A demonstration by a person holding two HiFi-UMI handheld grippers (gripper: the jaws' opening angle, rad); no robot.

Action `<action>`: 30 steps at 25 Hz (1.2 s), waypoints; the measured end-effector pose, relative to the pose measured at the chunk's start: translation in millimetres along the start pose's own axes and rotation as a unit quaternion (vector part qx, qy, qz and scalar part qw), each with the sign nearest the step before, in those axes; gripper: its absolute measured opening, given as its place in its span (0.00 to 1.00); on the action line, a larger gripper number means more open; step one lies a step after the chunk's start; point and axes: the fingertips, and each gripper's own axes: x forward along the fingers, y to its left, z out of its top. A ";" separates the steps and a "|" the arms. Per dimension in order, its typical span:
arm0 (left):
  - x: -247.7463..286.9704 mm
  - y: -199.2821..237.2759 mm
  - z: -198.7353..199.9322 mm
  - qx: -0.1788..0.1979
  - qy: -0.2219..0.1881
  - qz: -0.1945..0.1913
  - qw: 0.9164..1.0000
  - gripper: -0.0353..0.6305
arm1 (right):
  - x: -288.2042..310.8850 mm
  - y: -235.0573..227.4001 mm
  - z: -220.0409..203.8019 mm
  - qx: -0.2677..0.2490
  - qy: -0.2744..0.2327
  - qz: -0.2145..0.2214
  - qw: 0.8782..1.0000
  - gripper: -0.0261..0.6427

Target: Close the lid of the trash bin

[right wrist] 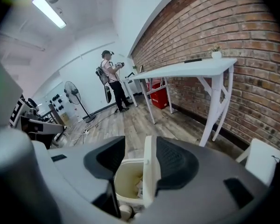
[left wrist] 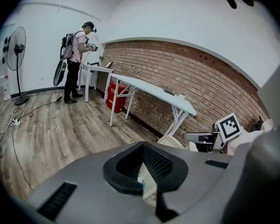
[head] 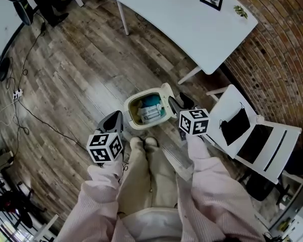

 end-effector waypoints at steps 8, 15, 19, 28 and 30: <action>26.3 15.2 -38.4 0.012 0.057 -0.013 0.998 0.04 | 34.4 -12.1 -30.1 0.005 0.039 -0.025 0.999 0.33; 40.3 20.2 -63.3 0.007 0.076 -0.023 0.997 0.04 | 44.2 -4.9 -29.1 -0.010 0.031 -0.022 0.999 0.33; 43.2 24.1 -77.6 -0.004 0.079 -0.022 0.997 0.04 | 45.1 -2.7 -30.5 -0.018 0.020 -0.030 0.999 0.33; 38.3 32.4 -96.4 -0.029 0.073 -0.015 0.997 0.04 | 48.0 16.6 -36.0 -0.034 0.001 -0.029 0.999 0.33; 37.2 34.5 -99.5 -0.033 0.072 -0.014 0.997 0.04 | 50.1 24.3 -38.1 -0.031 -0.003 -0.022 0.999 0.33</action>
